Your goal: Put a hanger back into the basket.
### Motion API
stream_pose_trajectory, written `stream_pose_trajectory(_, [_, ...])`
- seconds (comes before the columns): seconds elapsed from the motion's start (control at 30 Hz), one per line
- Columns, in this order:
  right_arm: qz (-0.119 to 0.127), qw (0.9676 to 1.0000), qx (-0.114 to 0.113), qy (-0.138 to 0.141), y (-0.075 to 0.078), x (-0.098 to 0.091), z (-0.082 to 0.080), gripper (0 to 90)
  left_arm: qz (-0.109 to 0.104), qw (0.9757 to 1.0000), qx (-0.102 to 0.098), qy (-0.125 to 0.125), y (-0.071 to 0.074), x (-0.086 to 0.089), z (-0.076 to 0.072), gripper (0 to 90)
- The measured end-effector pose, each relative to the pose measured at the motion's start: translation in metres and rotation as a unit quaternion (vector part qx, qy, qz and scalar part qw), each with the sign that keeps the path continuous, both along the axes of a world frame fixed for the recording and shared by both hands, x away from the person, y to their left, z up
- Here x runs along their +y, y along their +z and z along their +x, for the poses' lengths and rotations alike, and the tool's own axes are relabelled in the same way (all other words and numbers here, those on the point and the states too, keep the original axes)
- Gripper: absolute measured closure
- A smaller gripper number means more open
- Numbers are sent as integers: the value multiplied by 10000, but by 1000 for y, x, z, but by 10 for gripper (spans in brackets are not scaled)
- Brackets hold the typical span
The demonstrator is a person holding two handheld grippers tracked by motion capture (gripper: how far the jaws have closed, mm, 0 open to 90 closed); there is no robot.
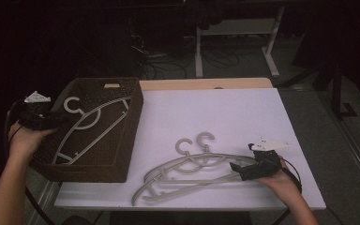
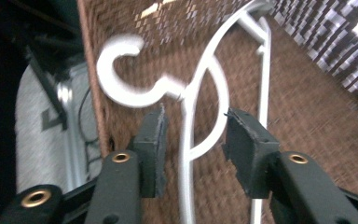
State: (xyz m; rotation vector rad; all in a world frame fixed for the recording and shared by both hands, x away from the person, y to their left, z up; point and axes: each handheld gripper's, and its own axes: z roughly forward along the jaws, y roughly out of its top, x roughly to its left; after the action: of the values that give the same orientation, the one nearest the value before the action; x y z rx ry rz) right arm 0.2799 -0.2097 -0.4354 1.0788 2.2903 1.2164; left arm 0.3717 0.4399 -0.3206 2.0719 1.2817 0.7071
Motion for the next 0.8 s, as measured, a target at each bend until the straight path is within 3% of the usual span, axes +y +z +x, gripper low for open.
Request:
stream_pose_trajectory(0.2, [37,10000,-25,31,1,-1,-2,0,-522,9979,-109,-362,12,-19,-7,440])
stream_pose_trajectory(0.37, [46,10000,-24,40,1,-2,-1,0,-919,9921,-133,-844,20,-48,-12,354])
stream_pose_trajectory(0.47, [49,10000,-19,42,1,-2,-1,0,-1241,9850,-146,-1190,24,-70,-14,307])
stream_pose_trajectory(0.53, [56,10000,-11,35,2,-2,0,0,-1329,9813,-136,-1384,25,-83,-15,278])
stream_pose_trajectory(0.6, [67,10000,-21,46,2,-2,0,0,-1444,9762,-108,-1617,25,-100,-16,262])
stream_pose_trajectory(0.63, [67,10000,-21,46,2,-2,0,0,-1444,9762,-108,-1617,25,-100,-16,252])
stream_pose_trajectory(0.67, [45,10000,-23,68,2,-2,1,0,-1495,9719,-66,-1818,24,-116,-16,240])
stream_pose_trajectory(0.7, [45,10000,-23,68,2,-2,1,0,-1489,9697,-44,-1936,23,-126,-17,240])
stream_pose_trajectory(0.73, [44,10000,-7,68,1,-2,1,0,-1552,9651,-16,-2108,22,-142,-17,237])
stream_pose_trajectory(0.8, [44,10000,4,67,1,-2,1,0,-1586,9608,1,-2275,21,-158,-18,235])
